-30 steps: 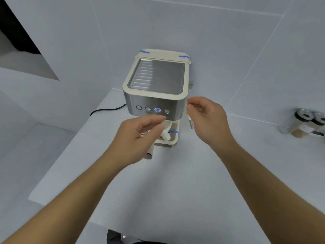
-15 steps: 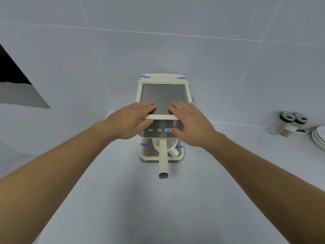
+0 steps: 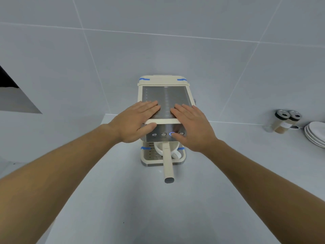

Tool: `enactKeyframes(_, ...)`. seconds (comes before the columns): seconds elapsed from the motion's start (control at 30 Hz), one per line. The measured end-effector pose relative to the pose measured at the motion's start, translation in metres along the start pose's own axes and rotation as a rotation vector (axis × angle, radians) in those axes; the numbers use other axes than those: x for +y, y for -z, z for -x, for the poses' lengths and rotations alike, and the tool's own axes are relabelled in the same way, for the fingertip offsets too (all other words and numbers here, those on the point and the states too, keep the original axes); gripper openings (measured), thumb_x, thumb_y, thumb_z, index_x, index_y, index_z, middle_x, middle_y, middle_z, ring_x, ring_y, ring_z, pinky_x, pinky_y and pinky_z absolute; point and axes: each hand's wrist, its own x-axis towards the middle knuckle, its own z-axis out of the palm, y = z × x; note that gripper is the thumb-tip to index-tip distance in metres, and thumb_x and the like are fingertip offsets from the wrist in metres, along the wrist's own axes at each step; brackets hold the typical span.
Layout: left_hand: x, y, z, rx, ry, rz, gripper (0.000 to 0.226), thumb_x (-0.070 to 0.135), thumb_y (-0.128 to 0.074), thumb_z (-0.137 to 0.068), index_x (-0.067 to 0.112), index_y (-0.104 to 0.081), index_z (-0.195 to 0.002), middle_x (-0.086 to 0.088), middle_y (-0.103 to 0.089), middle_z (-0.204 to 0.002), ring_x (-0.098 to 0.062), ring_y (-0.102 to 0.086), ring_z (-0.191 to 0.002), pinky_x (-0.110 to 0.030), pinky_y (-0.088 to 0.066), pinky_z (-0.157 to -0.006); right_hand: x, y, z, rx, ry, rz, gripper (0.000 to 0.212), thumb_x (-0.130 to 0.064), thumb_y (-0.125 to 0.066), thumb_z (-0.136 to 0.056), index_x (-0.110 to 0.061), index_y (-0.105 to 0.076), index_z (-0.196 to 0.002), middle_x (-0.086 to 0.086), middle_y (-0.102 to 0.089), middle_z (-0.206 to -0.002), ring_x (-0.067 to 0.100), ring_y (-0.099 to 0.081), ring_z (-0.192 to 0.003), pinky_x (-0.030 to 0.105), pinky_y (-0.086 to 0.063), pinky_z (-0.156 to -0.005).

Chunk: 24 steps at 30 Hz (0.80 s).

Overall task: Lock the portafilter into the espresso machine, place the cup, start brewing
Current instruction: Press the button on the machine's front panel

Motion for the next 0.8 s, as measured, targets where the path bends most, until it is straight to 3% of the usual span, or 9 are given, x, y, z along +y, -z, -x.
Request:
enactKeyframes(0.13, -0.0008, -0.0038, -0.0011, 0.015, 0.000, 0.022, 0.082, 0.059, -0.020, -0.089, 0.013, -0.029, -0.156, -0.009, -0.026, -0.165, -0.024, -0.023, -0.153, -0.033, -0.008, -0.125, -0.0010, -0.0023, -0.0002, 0.020, -0.003, 0.004, 0.071, -0.045, -0.068, -0.080, -0.010, -0.052, -0.140, 0.013, -0.054, -0.146, 0.034, -0.049, -0.134, 0.051, -0.029, -0.115)
enactKeyframes(0.7, 0.0021, -0.0058, -0.0029, 0.038, 0.023, 0.048, 0.086, 0.060, -0.018, -0.085, 0.013, -0.027, -0.157, -0.008, -0.025, -0.166, -0.022, -0.020, -0.154, -0.030, -0.004, -0.123, 0.0040, -0.0034, 0.0008, 0.022, 0.026, -0.014, 0.072, -0.047, -0.060, -0.084, -0.011, -0.047, -0.144, 0.012, -0.048, -0.151, 0.032, -0.042, -0.140, 0.047, -0.022, -0.119)
enactKeyframes(0.8, 0.0026, -0.0048, -0.0022, 0.031, 0.019, 0.044, 0.086, 0.059, -0.018, -0.085, 0.012, -0.028, -0.157, -0.009, -0.026, -0.165, -0.024, -0.022, -0.153, -0.035, -0.009, -0.126, 0.0031, 0.0003, 0.0015, 0.006, 0.026, -0.024, 0.071, -0.047, -0.058, -0.085, -0.011, -0.047, -0.145, 0.012, -0.047, -0.152, 0.032, -0.040, -0.141, 0.047, -0.020, -0.119)
